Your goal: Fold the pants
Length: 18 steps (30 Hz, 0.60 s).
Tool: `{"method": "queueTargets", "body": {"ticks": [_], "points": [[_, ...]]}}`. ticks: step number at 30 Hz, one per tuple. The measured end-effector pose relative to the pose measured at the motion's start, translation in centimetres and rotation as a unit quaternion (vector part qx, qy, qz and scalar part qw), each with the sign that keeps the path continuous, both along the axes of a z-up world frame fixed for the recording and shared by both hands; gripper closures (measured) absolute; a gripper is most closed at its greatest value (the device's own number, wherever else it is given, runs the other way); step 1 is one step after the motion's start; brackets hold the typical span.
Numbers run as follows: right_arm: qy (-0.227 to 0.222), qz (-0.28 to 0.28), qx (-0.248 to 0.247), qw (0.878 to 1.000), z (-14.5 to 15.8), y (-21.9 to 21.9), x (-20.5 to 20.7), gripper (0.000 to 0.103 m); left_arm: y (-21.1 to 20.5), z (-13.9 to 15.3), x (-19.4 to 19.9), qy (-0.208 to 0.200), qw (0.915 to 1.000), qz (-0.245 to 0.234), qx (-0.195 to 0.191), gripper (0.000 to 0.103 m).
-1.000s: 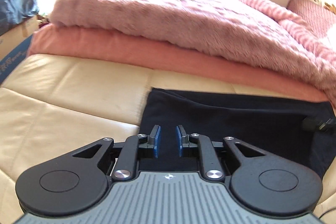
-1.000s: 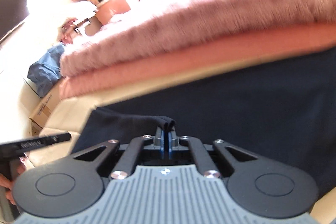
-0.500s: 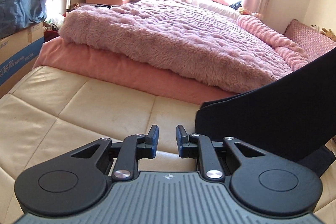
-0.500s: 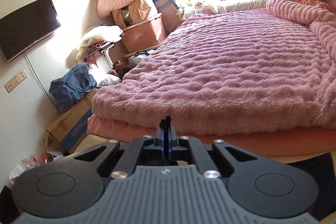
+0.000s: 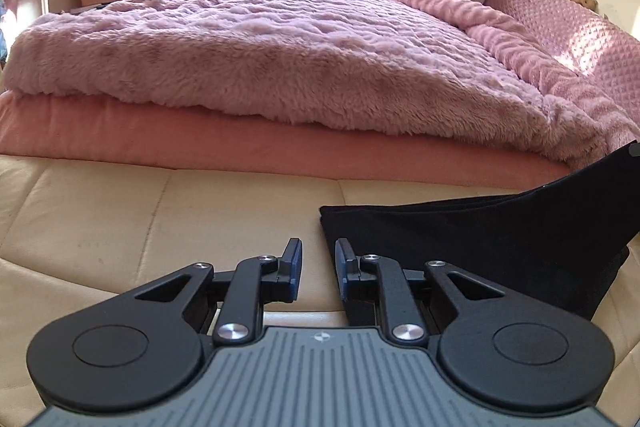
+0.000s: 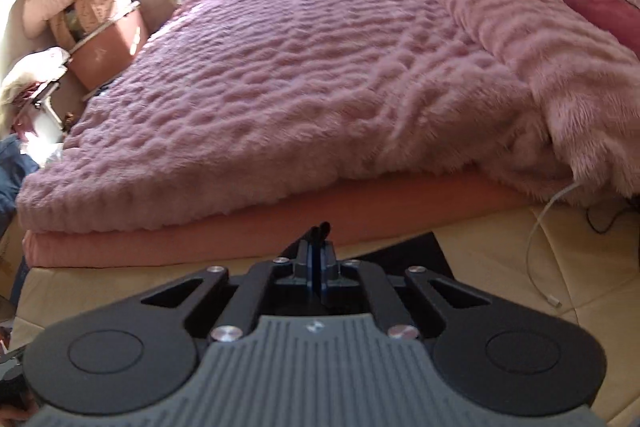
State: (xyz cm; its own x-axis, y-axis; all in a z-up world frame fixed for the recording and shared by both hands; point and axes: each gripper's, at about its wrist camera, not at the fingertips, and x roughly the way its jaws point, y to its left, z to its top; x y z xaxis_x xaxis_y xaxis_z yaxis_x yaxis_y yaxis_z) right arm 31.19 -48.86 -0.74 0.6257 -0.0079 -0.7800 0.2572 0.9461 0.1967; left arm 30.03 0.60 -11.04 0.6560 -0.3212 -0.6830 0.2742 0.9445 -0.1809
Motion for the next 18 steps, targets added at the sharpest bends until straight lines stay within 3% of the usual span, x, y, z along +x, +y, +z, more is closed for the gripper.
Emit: {"method": "queueTargets", "body": {"ticks": [4, 8, 12, 15, 18], "points": [[0.013, -0.018, -0.023, 0.999, -5.2, -2.3, 1.2, 0.103, -2.4, -1.5, 1.1, 0.013, 0.9996, -0.02, 0.014, 0.084], [0.022, -0.01, -0.055, 0.998, -8.4, -3.0, 2.0, 0.103, -3.4, -2.4, 1.7, 0.016, 0.9994, -0.026, 0.019, 0.085], [0.012, 0.008, -0.075, 0.997, -8.7, -3.0, 2.2, 0.103, -3.6, -2.5, 2.2, 0.012, 0.9995, -0.024, 0.017, 0.085], [-0.034, 0.025, -0.069, 0.997, -6.1, -2.4, 2.1, 0.103, -3.8, -2.3, 2.6, 0.004, 0.9996, -0.025, 0.012, 0.085], [-0.014, 0.033, -0.125, 0.991, -7.2, -1.9, 4.3, 0.103, -4.7, -2.7, 3.4, 0.003, 0.9994, -0.024, 0.025, 0.086]]}}
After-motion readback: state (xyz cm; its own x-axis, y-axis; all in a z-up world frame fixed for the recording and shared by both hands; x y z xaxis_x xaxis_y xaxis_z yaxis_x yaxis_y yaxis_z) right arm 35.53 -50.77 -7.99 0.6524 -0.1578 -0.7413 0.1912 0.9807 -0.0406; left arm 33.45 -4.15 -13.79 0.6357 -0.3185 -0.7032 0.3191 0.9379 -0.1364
